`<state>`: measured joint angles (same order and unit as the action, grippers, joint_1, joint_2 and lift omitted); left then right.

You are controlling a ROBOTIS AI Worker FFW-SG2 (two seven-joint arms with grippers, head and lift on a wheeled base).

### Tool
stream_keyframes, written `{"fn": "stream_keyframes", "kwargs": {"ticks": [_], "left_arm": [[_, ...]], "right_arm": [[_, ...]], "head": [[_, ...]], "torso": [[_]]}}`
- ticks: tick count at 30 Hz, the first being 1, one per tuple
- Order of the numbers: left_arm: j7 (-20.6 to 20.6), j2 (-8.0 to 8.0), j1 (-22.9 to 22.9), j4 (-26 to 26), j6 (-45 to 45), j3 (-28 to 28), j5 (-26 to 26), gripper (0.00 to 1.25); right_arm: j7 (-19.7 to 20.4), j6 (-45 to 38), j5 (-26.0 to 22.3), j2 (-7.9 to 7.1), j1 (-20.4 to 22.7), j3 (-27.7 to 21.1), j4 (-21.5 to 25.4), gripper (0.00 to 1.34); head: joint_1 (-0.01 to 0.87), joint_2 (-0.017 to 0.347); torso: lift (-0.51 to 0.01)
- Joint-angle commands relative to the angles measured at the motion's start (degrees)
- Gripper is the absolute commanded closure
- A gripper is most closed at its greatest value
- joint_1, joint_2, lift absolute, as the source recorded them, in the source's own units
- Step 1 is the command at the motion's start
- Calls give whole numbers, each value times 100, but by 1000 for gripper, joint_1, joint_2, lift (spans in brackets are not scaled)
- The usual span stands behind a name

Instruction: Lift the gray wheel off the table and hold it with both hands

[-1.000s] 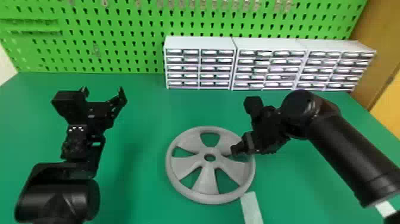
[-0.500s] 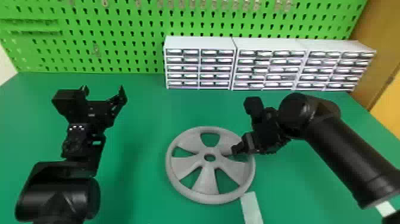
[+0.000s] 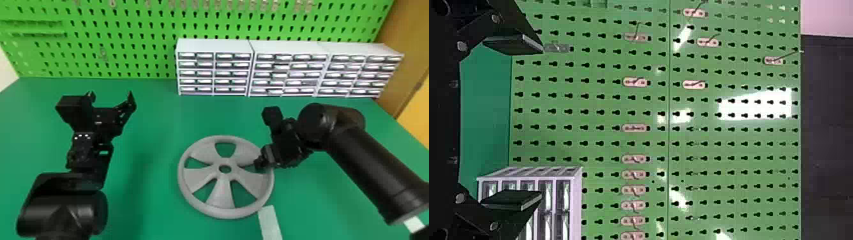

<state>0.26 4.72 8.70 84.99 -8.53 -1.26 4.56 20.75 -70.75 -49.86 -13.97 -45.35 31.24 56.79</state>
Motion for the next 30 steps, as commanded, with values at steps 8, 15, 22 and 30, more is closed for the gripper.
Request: {"fn": "stream_keyframes", "kwargs": {"ticks": [8, 15, 22, 30], "left_arm": [[0, 2, 0, 0, 0, 2, 1, 245], [0, -6, 0, 0, 0, 2, -7, 245], [0, 2, 0, 0, 0, -6, 1, 245], [0, 2, 0, 0, 0, -6, 1, 245]], "right_arm": [[-28, 9, 81, -1, 0, 23, -1, 987], [-36, -18, 90, -1, -8, 32, -1, 1088], [-45, -35, 90, -1, -8, 14, -1, 1188], [-45, -62, 46, 17, 9, -162, 8, 1220]], "head": [[711, 15], [711, 15], [711, 15], [711, 15]], "torso": [[-98], [-98], [-98], [-98]]}}
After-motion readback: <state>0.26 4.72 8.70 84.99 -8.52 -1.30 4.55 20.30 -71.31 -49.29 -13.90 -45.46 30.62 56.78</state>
